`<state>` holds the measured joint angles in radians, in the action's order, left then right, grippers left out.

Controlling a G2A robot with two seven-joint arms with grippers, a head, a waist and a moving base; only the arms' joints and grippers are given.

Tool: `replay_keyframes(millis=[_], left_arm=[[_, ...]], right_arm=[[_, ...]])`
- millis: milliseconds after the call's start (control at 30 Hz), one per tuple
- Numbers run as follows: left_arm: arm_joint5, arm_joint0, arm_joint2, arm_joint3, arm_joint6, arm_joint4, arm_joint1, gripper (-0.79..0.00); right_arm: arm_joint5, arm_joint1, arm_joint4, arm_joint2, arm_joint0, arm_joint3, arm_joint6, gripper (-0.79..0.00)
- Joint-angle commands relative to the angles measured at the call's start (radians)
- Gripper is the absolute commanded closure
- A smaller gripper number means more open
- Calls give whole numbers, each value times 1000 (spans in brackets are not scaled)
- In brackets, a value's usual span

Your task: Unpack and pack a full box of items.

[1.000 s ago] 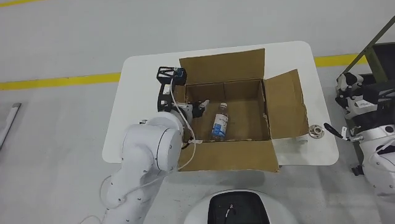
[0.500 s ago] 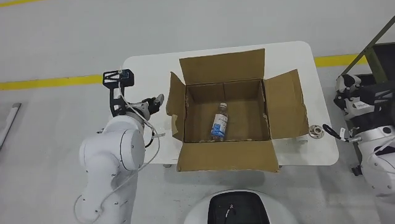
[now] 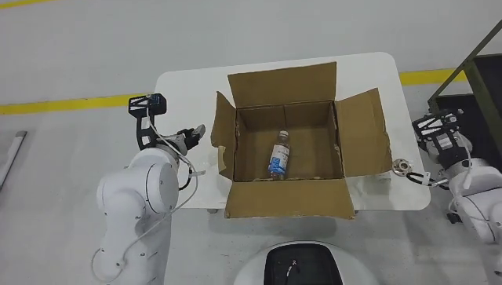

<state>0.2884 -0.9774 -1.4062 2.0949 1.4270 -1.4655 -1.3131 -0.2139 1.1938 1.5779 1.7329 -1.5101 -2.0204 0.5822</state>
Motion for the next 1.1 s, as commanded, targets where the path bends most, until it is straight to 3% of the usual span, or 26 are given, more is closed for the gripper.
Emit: replay_keyframes(millis=[0,67,433,567,733,933,967,1000,1033,1067], left_arm=[[0,0,0,0,0,0,0,-785],[0,0,0,0,0,0,0,-785],[0,0,0,0,0,0,0,-785],[0,0,0,0,0,0,0,-785],[0,0,0,0,0,0,0,-785],[0,0,0,0,0,0,0,-785],[0,0,0,0,0,0,0,-785],[0,0,0,0,0,0,0,-785],[0,0,0,0,0,0,0,-785],[0,0,0,0,0,0,0,-785]], right_arm=[[-71,-3,22,-24,8,8,68,0],[-124,-7,47,-42,13,22,104,0],[-133,-7,31,-45,7,28,92,0],[-94,-3,-16,-51,39,66,274,0],[-59,3,-194,-72,156,132,540,0],[-18,4,-336,-76,253,196,677,0],[-18,3,-341,-77,263,201,692,-108],[-19,2,-346,-79,271,205,702,-302],[-23,0,-347,-82,278,210,714,-385],[-23,0,-346,-83,280,212,718,-785]])
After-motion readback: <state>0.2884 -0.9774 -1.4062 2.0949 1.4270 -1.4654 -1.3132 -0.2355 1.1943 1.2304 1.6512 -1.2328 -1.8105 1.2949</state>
